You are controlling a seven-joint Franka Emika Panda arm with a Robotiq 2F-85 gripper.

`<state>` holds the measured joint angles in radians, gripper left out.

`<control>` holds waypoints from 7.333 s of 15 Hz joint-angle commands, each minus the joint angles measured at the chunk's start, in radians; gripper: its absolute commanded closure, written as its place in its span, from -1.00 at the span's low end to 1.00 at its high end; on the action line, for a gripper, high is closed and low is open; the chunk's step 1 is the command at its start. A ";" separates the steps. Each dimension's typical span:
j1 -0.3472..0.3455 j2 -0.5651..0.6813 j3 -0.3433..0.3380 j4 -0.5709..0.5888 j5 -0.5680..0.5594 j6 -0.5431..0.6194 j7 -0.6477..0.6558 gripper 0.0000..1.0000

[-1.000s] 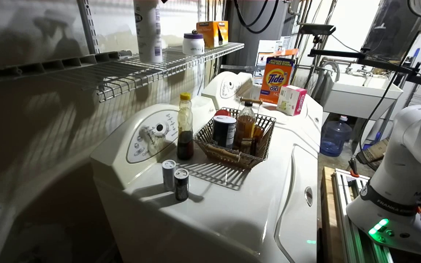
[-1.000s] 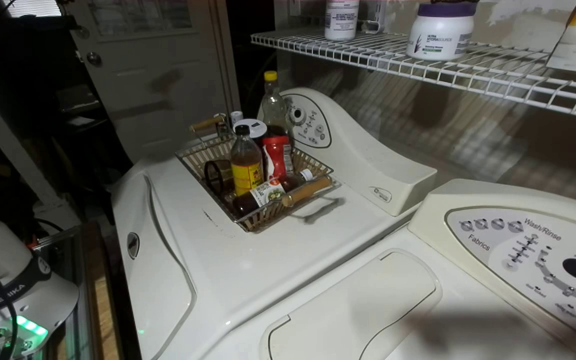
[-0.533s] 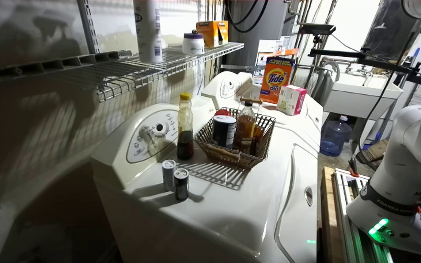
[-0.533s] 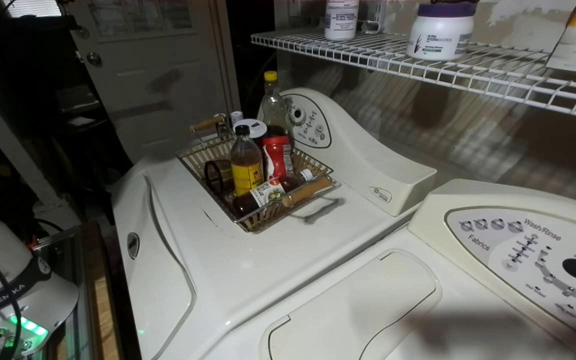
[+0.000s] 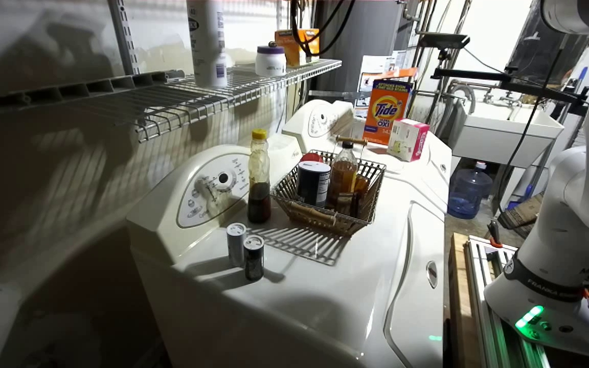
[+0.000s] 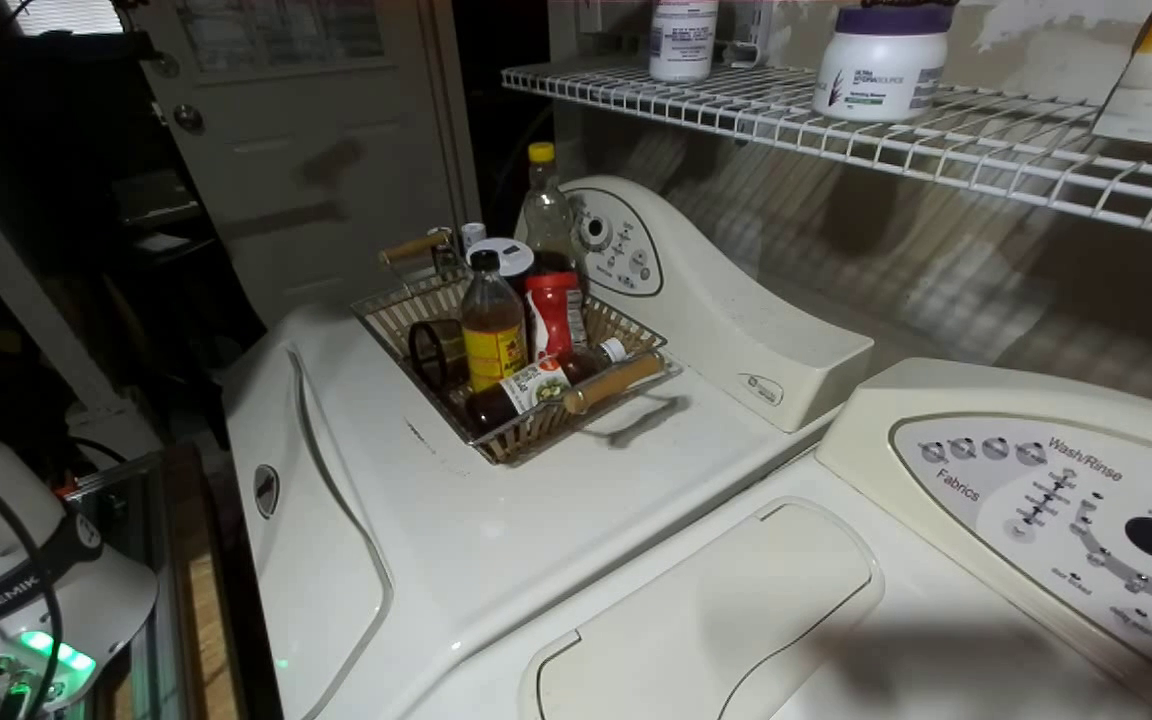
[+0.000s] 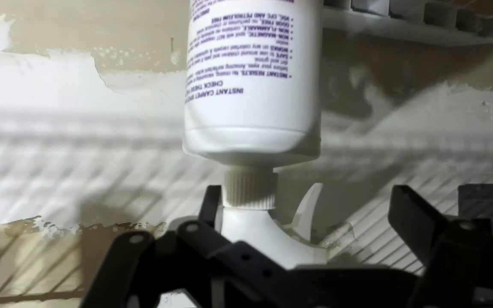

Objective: Rotate the white spray bottle.

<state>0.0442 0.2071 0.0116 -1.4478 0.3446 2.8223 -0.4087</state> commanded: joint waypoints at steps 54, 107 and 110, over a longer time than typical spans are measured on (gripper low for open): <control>-0.007 0.241 0.003 0.291 0.014 0.052 0.138 -1.00; 0.047 -0.284 -0.027 -0.186 -0.346 -0.501 0.315 -1.00; 0.036 -0.242 -0.022 -0.129 -0.313 -0.525 0.280 -1.00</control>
<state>0.1053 -0.0372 -0.0351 -1.5830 0.0303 2.3016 -0.1280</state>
